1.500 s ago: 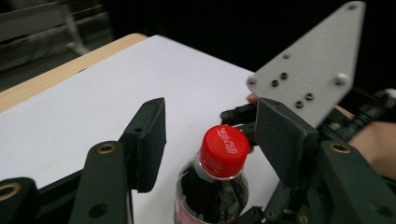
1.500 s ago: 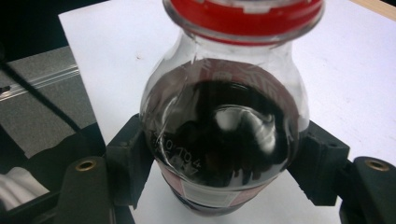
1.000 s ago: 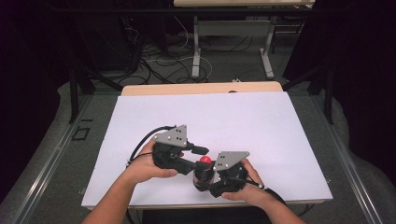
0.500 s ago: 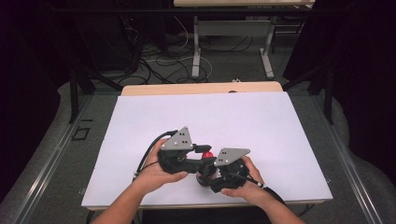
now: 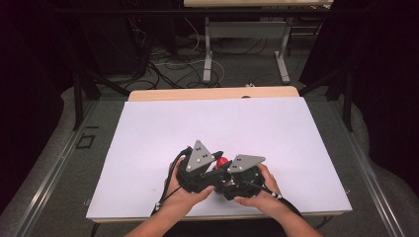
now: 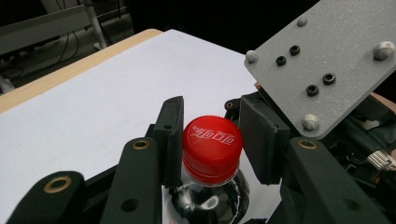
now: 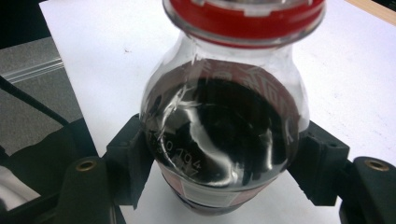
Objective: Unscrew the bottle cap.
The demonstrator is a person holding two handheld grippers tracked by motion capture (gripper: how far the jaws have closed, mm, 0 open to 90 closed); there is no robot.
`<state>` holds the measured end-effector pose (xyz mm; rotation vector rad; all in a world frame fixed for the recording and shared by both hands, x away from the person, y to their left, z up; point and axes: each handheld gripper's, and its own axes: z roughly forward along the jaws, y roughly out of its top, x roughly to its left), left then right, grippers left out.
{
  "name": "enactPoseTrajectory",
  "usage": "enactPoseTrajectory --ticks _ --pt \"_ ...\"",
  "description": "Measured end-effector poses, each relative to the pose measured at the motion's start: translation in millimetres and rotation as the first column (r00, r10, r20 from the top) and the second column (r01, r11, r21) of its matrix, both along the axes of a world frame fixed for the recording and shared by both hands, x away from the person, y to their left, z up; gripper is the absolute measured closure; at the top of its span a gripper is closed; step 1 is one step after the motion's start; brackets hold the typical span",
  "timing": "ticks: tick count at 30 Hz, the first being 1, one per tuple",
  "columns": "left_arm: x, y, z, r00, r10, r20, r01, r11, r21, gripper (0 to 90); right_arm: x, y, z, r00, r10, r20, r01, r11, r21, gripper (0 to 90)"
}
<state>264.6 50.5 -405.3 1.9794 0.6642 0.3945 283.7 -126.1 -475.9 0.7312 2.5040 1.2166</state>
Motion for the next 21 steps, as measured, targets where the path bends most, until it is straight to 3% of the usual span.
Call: enactPoseTrajectory --ticks 2,5,7,8,10,11,12,13,14,16,18,21 --pt "0.3 3.1 2.1 0.9998 -0.015 0.013 0.015 0.9999 0.0 51.1 0.2 -0.4 0.1 0.9999 0.01 -0.006 -0.01 1.0 0.003 30.2" --pt "4.0 12.8 6.9 0.9979 -0.064 -0.008 0.063 0.9979 -0.015 42.0 0.2 -1.7 0.9 0.9996 0.027 0.007 -0.028 1.0 0.011 30.2" --pt "8.3 20.3 10.5 0.9921 -0.119 -0.04 0.119 0.9929 -0.004 40.0 -0.3 -2.3 2.2 0.9991 0.042 0.004 -0.042 0.999 0.01 30.3" --pt "10.2 24.3 12.2 0.988 -0.15 -0.034 0.151 0.9886 0.0 40.1 -0.5 -1.9 2.3 0.9988 0.048 0.006 -0.048 0.998 0.028 30.3" --pt "14.7 31.3 15.3 0.9743 -0.221 -0.042 0.221 0.9752 0.003 40.1 -1.1 -2.1 2.9 0.9977 0.068 0.0 -0.068 0.997 0.024 30.2" --pt "16.2 33.6 16.5 0.9637 -0.262 -0.049 0.263 0.9649 0.0 42.3 -2.1 -1.2 3.1 0.9965 0.084 0.005 -0.084 0.996 0.035 30.3" --pt "18.7 35.9 17.8 0.9434 -0.327 -0.058 0.327 0.945 -0.001 42.3 -3.0 -1.0 4.0 0.9943 0.106 -0.004 -0.106 0.994 0.027 30.2" --pt "21.5 38.0 18.8 0.9193 -0.387 -0.072 0.388 0.9216 0.001 42.3 -3.0 -1.0 4.0 0.9943 0.106 -0.004 -0.106 0.994 0.027 30.2" --pt "24.3 40.2 19.7 0.8915 -0.447 -0.074 0.449 0.8933 0.014 42.5 -5.1 0.9 4.0 0.9909 0.135 0.002 -0.135 0.99 0.032 30.2" --pt "29.4 42.7 19.1 0.8437 -0.53 -0.086 0.532 0.8465 0.007 42.5 -5.7 1.9 4.0 0.9881 0.153 0.012 -0.153 0.988 0.032 30.2" --pt "36.8 45.5 18.0 0.816 -0.571 -0.091 0.573 0.8197 -0.005 43.1 -8.3 4.0 4.2 0.9841 0.177 0.007 -0.177 0.984 0.031 30.3" --pt "44.4 46.4 14.9 0.7948 -0.598 -0.103 0.599 0.8005 -0.028 45.6 -10.3 6.7 3.7 0.9778 0.209 0.012 -0.21 0.977 0.033 30.2"
